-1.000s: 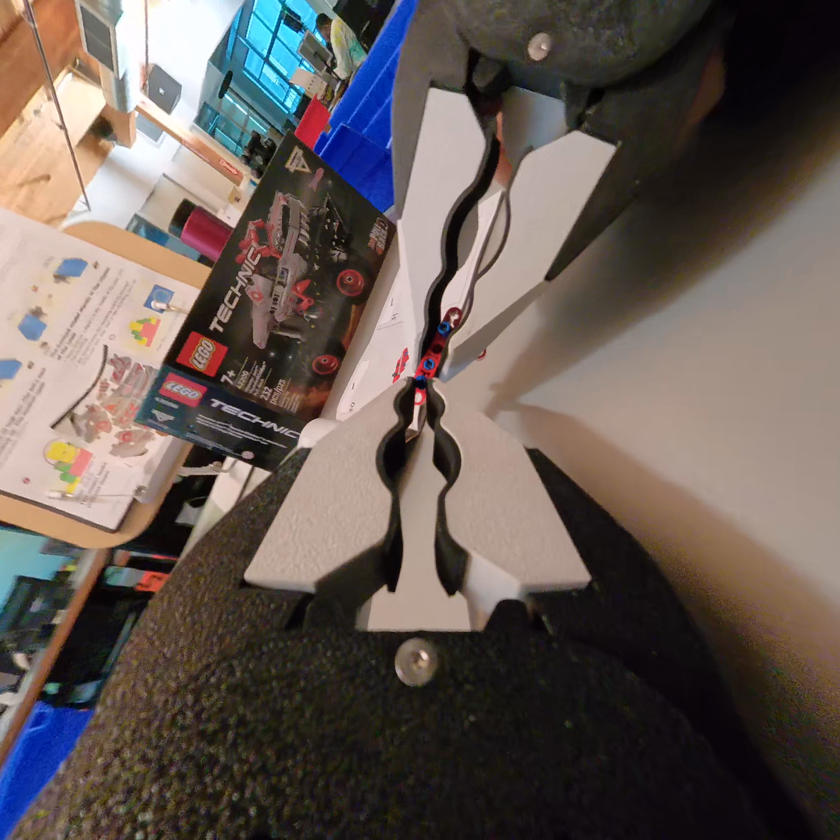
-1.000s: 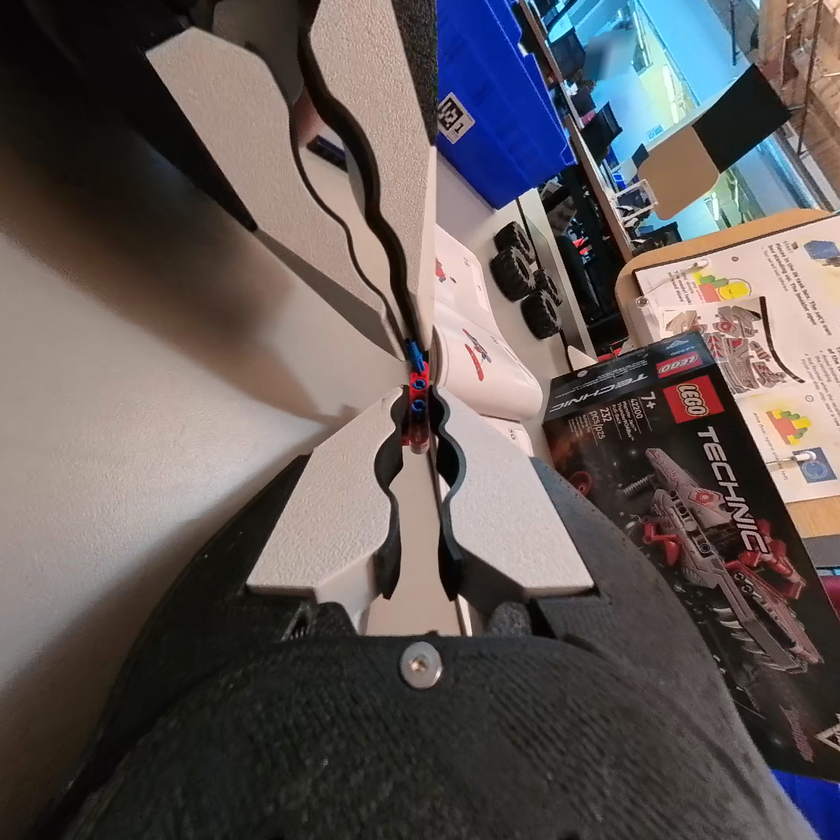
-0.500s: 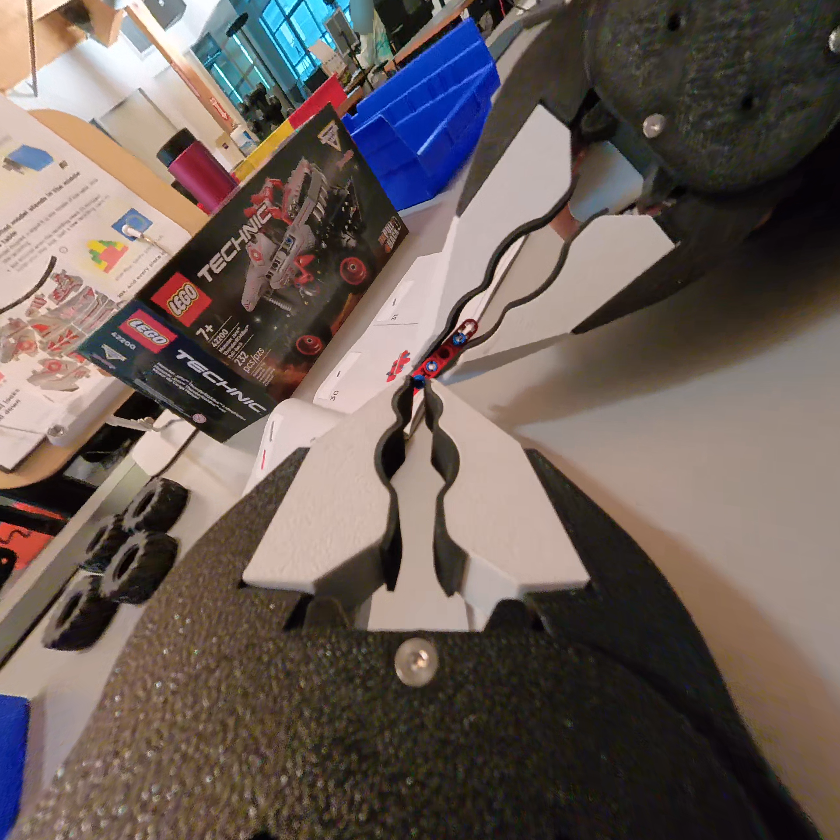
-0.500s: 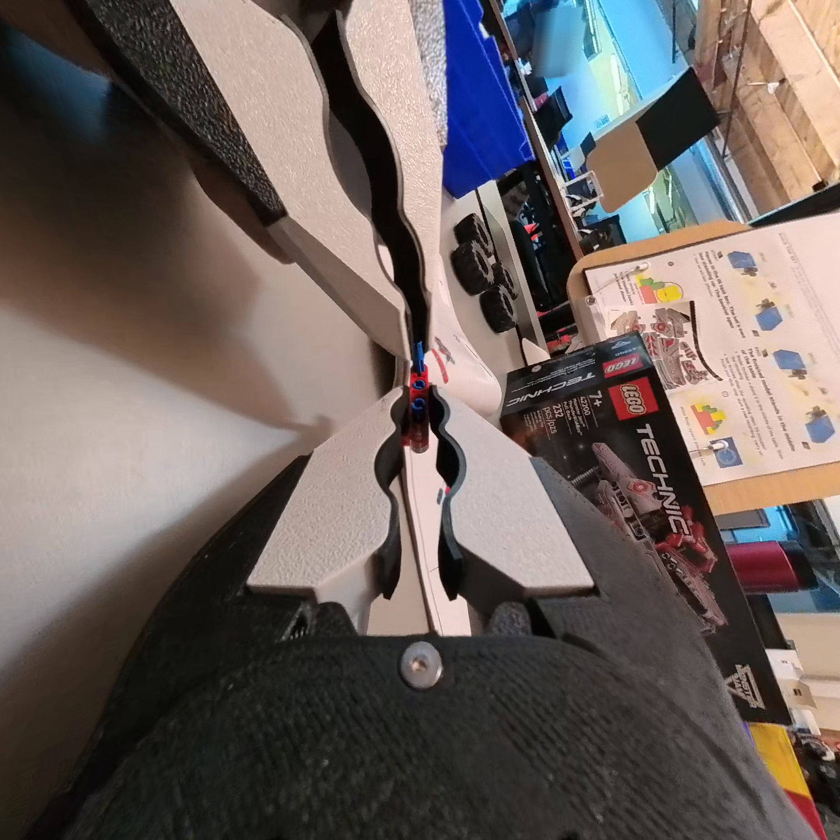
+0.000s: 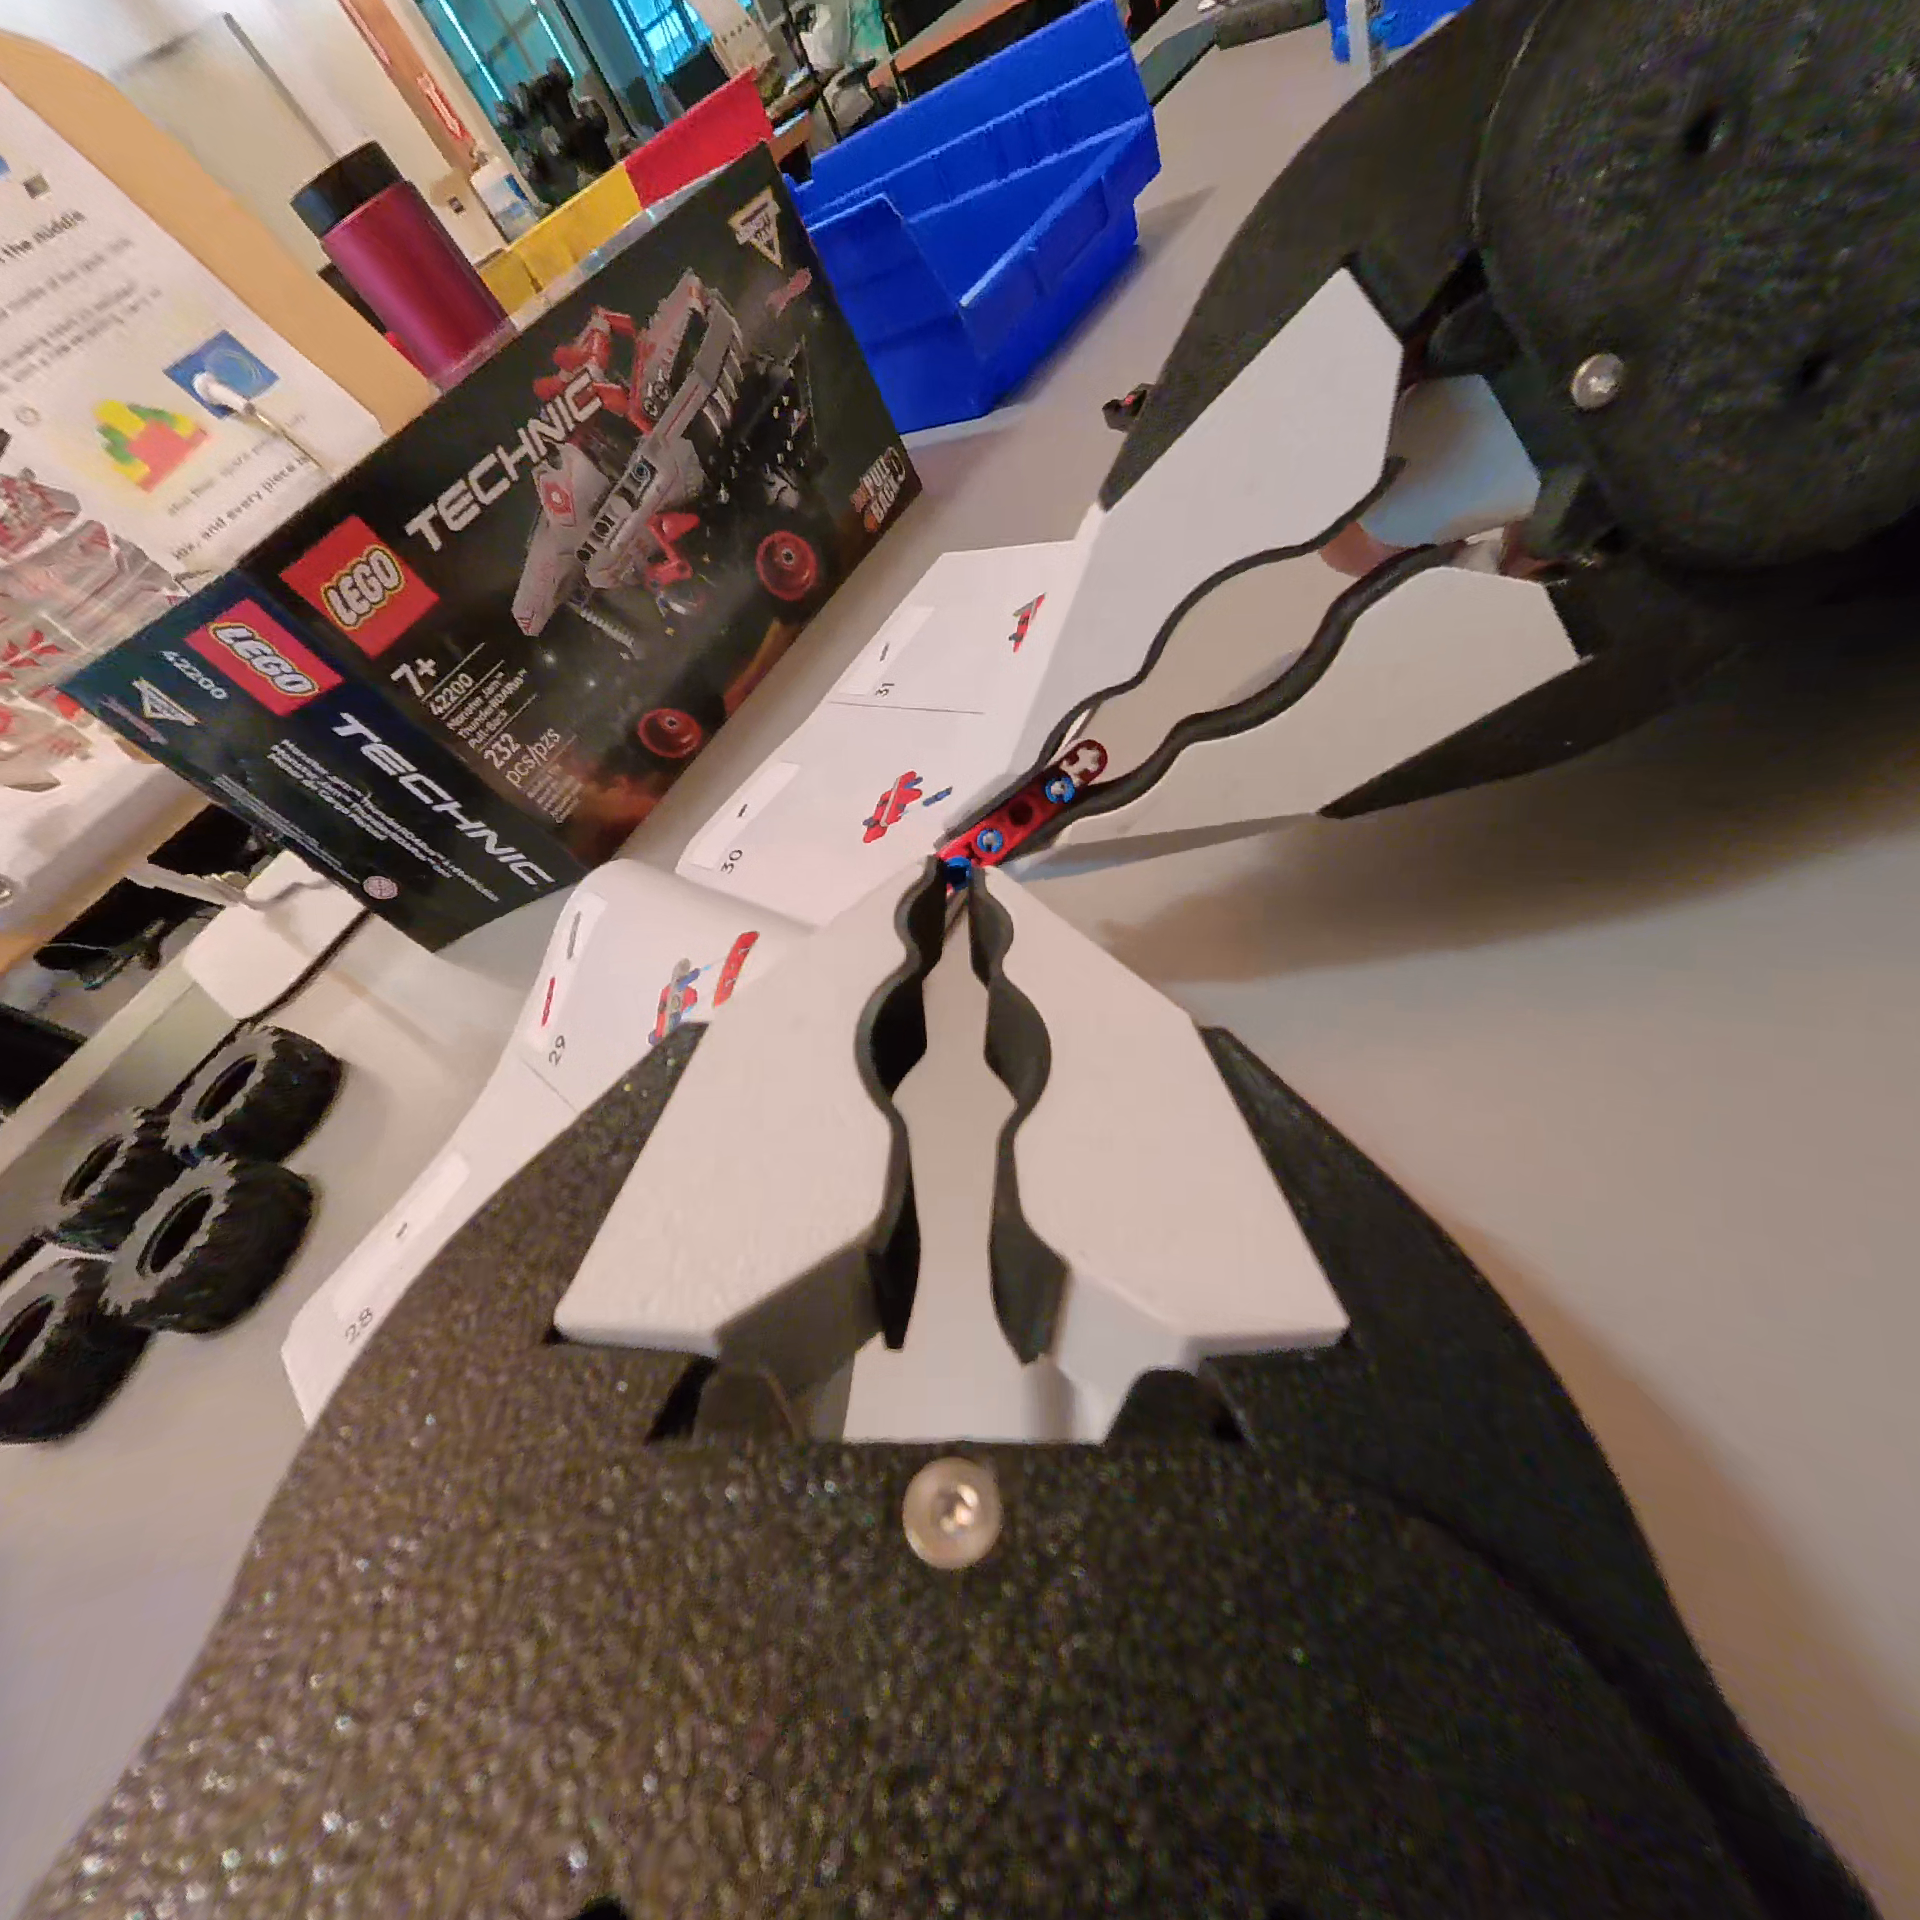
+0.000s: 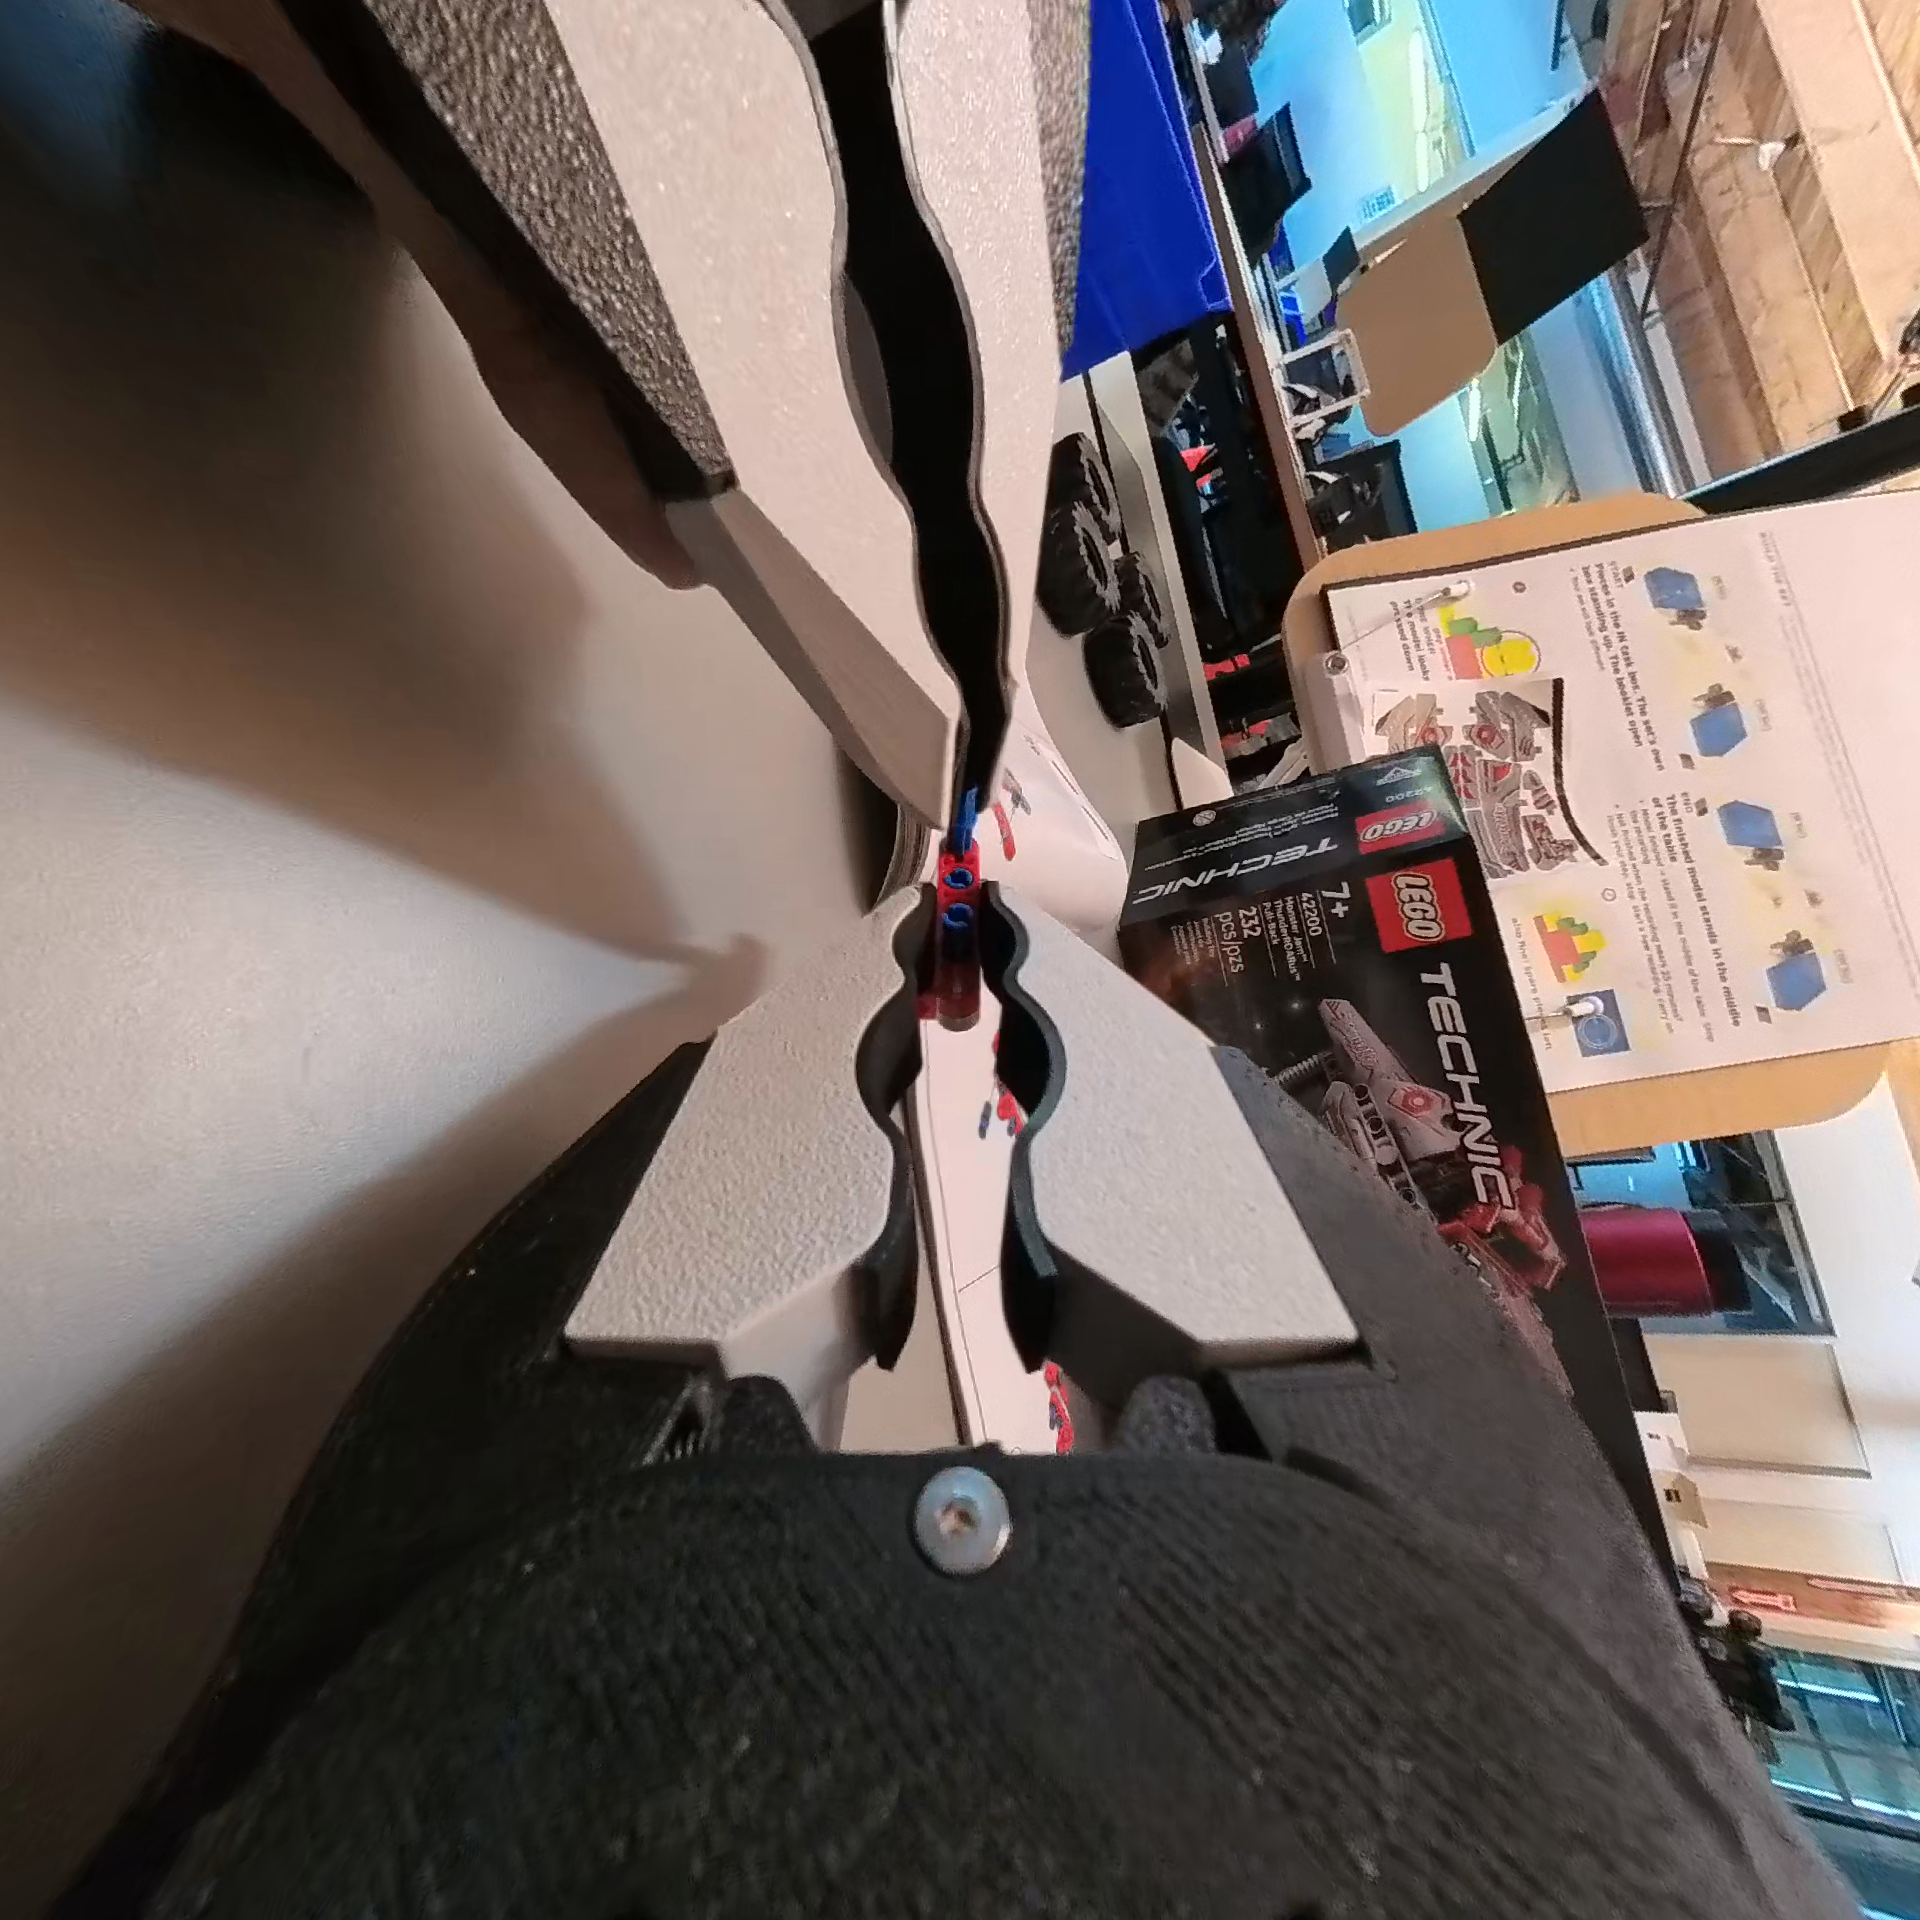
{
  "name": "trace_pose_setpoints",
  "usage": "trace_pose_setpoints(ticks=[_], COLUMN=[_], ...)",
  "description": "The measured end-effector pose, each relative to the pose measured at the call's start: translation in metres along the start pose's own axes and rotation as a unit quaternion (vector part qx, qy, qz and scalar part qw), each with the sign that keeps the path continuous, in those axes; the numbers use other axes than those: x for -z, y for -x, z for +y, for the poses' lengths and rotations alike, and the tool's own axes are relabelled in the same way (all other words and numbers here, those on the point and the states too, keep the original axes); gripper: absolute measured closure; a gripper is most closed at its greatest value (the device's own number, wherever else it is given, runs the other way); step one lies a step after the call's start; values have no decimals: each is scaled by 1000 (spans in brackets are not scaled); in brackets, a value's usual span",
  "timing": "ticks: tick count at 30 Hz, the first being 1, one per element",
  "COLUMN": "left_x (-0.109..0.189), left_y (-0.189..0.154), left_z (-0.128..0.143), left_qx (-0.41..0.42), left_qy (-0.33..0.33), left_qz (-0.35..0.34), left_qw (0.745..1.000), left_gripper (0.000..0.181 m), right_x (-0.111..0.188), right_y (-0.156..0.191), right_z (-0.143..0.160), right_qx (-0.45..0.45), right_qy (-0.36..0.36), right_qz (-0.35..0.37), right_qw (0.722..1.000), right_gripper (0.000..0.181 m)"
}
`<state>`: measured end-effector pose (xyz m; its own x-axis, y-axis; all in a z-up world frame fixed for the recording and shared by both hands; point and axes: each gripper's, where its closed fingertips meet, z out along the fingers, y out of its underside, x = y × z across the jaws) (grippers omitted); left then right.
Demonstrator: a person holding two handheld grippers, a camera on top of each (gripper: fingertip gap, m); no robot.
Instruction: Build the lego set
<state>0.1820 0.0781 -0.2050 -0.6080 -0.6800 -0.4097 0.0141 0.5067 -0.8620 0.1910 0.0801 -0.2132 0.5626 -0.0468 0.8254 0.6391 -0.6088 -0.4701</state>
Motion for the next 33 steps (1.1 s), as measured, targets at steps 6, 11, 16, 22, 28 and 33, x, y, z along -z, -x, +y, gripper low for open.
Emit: trace_pose_setpoints(ticks=[6, 11, 16, 22, 28, 33], left_x=[7, 14, 16, 16, 18, 18], left_y=[7, 15, 17, 15, 12, 11], left_z=[-14, -29, -29, -24, -12, -10], left_qx=[93, 186, 138, -8, -182, -166], left_qy=[-44, -55, -40, 1, 45, 58], left_qz=[21, 13, -2, -34, -23, -23], left_qw=[994, 981, 990, 999, 982, 984], left_gripper=[180, 180, 180, 180, 180, 180], right_x=[5, 10, 9, 7, 3, 3], right_y=[-13, -27, -29, -25, -12, -11], right_z=[-11, -21, -24, -23, -24, -24], right_qx=[-18, -31, -39, -54, -77, -52], right_qy=[-27, -42, -41, -42, -59, -48], right_qz=[39, 86, 94, 76, 22, 31], right_qw=[999, 995, 994, 995, 995, 997], right_gripper=[177, 177, 176, 177, 177, 176])
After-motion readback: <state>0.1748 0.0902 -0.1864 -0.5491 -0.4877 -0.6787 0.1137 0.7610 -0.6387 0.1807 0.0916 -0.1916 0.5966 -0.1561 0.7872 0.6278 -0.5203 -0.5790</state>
